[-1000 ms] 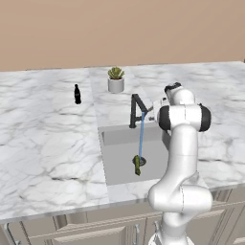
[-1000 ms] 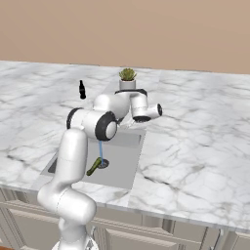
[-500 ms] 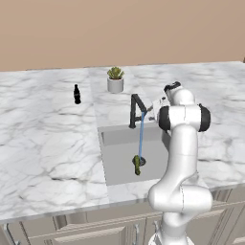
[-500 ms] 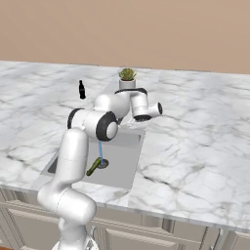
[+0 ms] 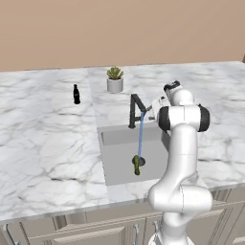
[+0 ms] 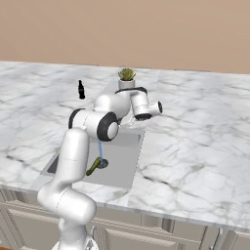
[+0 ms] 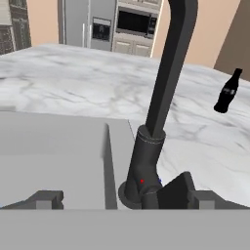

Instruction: Turn on the sink faucet. Then move the squash from the counter to the sink. Turn off the sink. Move the vegetable from the sink to the pot next to the stove. Finally move the pot to the rear center burner.

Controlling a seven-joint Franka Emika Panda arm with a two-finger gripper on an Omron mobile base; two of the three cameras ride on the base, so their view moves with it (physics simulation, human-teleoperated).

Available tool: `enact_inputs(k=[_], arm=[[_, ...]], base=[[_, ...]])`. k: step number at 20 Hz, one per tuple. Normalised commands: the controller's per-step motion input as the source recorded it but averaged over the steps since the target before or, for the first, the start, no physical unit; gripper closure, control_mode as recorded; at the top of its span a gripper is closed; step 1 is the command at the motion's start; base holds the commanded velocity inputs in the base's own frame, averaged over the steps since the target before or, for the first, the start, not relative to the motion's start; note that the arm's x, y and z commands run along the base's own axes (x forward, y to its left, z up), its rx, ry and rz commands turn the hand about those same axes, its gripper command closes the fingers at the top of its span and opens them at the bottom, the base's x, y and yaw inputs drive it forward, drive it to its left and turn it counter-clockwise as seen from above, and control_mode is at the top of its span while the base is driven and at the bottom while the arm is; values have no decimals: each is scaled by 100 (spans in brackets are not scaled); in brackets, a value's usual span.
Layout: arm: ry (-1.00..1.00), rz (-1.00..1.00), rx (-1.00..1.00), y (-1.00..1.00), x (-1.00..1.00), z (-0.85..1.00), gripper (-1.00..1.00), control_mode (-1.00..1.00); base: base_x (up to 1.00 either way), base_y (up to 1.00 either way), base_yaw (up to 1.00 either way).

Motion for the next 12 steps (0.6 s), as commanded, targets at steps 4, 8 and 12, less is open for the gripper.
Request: enact_inputs(k=[4,8,12], arm=[[1,5,0,63,-8,0,-100,-100],[2,5,0,63,-6,0,-100,-100],[0,2,0,20,0,0,-100,-100]], base=[[0,0,0],[0,0,0],[0,0,0]])
